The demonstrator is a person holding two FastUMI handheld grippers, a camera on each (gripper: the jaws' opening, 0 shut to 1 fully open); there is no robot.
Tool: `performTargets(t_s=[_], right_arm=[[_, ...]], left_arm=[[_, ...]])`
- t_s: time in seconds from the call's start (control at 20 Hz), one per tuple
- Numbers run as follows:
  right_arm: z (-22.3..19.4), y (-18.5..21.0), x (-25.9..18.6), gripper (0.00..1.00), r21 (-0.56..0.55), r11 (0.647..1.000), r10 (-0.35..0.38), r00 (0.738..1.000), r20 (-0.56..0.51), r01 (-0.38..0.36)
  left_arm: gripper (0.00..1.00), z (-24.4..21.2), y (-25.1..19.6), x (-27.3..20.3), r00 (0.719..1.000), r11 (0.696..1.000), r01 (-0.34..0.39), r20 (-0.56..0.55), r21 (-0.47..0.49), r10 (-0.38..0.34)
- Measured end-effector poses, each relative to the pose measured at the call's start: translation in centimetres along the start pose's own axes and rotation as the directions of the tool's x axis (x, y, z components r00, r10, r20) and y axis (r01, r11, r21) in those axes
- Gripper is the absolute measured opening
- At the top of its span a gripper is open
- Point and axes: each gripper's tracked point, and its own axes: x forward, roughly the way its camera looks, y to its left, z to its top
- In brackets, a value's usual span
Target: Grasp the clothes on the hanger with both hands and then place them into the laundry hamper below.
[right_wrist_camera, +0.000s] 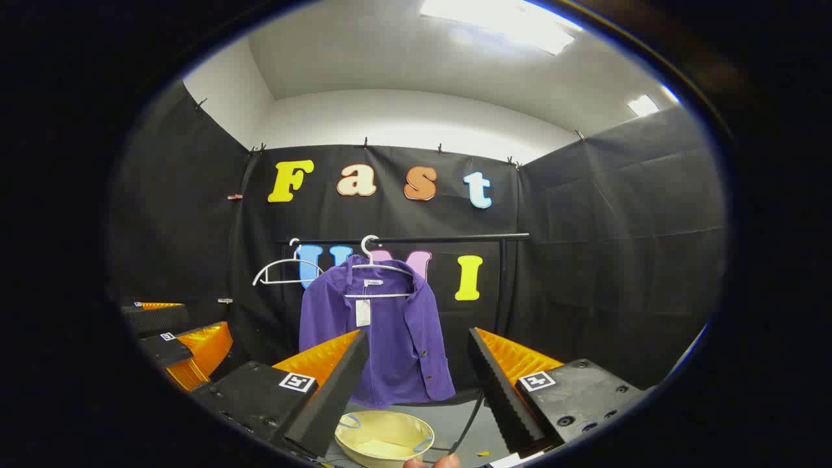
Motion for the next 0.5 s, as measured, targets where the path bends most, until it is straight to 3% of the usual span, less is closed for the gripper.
performTargets(t_s=[0.5], right_arm=[[0.32,0.21,-0.09,0.98,-0.004,1.000,0.012,1.000,0.011,-0.012]], left_arm=[[0.97,0.16,0.02,-0.01,1.000,1.000,0.002,0.000,0.002,-0.002]])
